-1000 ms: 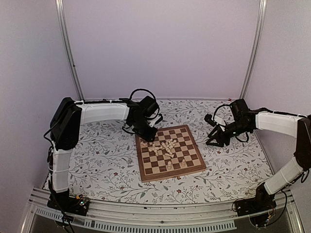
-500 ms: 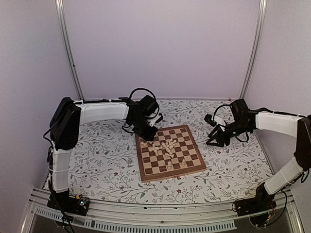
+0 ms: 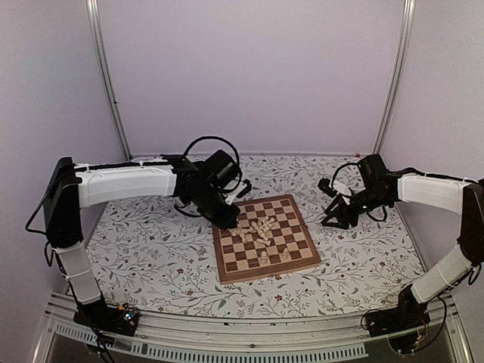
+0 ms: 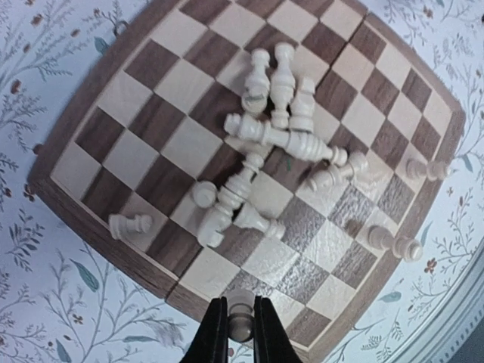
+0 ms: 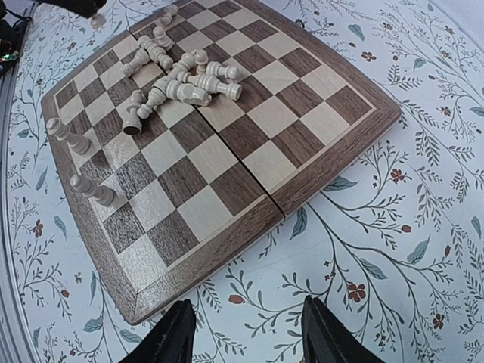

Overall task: Set up the chess pieces on the board
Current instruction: Place the chess piece on the chessboard.

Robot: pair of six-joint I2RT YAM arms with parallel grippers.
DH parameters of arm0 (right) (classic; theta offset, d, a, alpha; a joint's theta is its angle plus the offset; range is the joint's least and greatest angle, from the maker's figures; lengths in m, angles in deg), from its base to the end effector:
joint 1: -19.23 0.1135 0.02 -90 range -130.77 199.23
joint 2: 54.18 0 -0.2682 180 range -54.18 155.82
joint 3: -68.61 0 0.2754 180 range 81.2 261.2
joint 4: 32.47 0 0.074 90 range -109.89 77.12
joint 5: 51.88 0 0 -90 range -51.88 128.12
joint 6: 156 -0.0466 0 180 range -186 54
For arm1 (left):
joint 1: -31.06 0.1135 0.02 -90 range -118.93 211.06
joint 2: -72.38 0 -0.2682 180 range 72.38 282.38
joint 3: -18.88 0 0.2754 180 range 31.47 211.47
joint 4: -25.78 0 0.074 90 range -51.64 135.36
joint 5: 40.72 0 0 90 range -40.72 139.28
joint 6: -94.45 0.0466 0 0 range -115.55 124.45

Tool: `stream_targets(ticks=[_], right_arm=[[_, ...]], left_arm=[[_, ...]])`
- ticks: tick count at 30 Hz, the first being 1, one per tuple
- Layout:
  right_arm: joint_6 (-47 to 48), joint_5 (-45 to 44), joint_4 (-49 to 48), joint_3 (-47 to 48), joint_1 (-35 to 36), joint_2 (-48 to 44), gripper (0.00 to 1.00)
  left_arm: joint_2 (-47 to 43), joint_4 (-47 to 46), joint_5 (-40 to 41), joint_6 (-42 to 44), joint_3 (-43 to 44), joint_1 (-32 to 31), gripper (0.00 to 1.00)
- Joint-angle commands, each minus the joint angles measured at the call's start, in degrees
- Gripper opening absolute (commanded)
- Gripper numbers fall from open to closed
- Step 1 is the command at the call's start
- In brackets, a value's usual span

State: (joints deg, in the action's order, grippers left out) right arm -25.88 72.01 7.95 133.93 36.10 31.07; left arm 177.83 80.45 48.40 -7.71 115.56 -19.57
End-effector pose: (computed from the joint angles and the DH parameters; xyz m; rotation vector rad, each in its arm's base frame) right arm 0.2915 0.1155 0.1890 -1.3474 2.0665 0.6027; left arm 0.2643 -0.3232 0.2222 0.9047 2.5779 -0.3538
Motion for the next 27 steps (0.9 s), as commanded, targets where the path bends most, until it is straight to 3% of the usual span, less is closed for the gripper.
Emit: stream_targets(ticks=[1,8,27], right_arm=[[0.6,-0.5,-0.5,-0.7,0.3,0.0,0.52],[0.7,-0.8,-0.6,-0.9,0.3,0.3,0.52],[0.9,-0.9,-0.4,-1.0,0.3,1.2,0.52]], left_arm=[[-2.5,-1.4,-1.2,-4.5,-5.9,-3.6,0.04],[-2.8,-4.0,-2.7,-6.7,-10.4,-6.6,0.04],[0.7,-3.0,0.5,-6.6,-10.0,-6.7,0.05]])
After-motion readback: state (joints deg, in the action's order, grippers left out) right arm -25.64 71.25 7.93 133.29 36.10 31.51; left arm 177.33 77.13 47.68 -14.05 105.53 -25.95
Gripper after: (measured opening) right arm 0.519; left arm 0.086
